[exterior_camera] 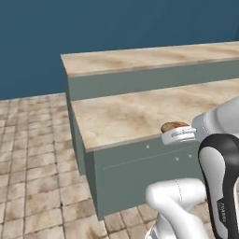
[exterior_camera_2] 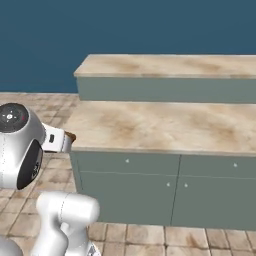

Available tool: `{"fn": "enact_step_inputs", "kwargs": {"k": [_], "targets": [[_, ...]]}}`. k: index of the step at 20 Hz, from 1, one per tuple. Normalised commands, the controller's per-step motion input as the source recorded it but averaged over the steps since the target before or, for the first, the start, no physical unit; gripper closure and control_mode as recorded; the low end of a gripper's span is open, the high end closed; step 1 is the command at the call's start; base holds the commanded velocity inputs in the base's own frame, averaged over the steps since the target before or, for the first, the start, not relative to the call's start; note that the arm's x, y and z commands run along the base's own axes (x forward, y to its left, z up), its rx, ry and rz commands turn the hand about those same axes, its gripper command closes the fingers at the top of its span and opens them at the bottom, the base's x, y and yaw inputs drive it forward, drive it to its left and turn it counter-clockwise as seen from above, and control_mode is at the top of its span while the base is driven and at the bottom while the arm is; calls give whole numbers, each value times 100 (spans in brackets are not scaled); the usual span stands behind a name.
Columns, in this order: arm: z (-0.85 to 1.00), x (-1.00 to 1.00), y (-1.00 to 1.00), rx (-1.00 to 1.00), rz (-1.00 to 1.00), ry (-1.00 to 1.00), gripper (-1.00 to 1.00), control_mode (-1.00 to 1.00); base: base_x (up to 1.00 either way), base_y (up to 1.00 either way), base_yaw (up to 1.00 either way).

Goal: Take the cheese, chicken drumstick, and mushroom from the fridge and place them on the plate on the dining counter to create an appetizer plate.

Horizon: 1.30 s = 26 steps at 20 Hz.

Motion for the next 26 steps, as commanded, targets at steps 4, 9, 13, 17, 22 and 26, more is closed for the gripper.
{"fn": "enact_step_inputs", "kwargs": {"k": [4,9,13,17,22,26], "targets": [[0,0,0,0,0,0,100,100,15,100,2],[0,0,0,0,0,0,100,100,65,100,0],[0,0,0,0,0,0,100,100,98,100,0],[0,0,0,0,0,0,100,100,100,100,0],[0,0,0,0,0,0,100,100,100,100,0],[0,0,0,0,0,0,100,100,100,100,-5]]}}
